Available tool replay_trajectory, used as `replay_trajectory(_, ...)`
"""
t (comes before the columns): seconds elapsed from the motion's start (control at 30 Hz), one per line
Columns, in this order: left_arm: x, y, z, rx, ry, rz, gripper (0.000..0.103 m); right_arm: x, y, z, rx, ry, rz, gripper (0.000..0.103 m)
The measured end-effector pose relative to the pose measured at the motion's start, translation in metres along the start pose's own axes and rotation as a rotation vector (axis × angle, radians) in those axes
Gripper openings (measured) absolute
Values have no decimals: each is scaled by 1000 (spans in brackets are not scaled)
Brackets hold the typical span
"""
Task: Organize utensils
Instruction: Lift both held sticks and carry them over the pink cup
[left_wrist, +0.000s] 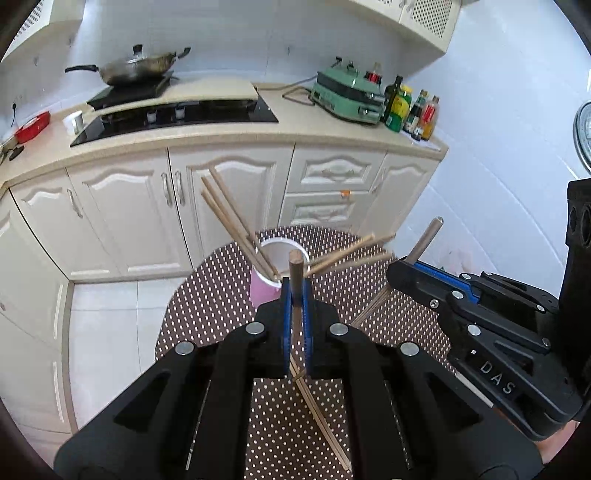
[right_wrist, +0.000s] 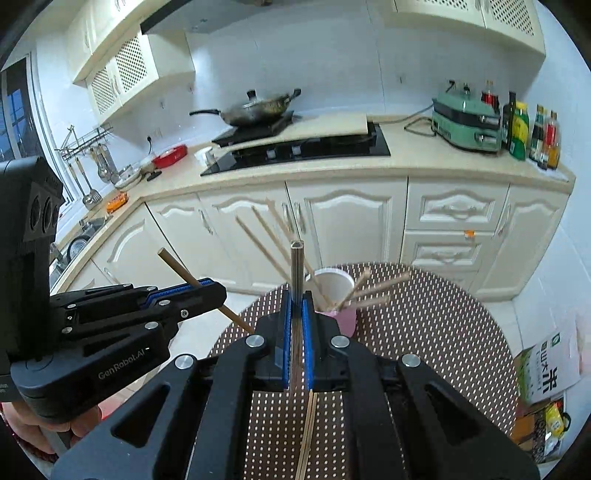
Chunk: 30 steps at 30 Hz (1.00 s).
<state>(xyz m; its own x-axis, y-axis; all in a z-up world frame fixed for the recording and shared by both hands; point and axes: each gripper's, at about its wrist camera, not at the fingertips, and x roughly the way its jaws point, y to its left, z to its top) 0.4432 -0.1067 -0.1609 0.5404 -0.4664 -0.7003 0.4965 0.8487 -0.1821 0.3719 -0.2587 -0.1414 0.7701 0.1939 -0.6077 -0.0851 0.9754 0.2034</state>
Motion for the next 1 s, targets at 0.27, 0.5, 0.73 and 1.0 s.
replay_trajectory(0.27,-15,3,28,-23,-84,12,5,-8,-1,35,-42,-90,-8,4)
replay_trajectory(0.5,-10,14,47,-63,-118,39,5,2,-7,64,-79,-135,-12,4)
replay_trajectory(0.73,12,25,61,-107,-120,51,5,16,-20,80,-86,-137,-9,5)
replay_trajectory(1.0,45,29,59,-140,-85,49,5,32,-35,87,-106,-131,-35,5)
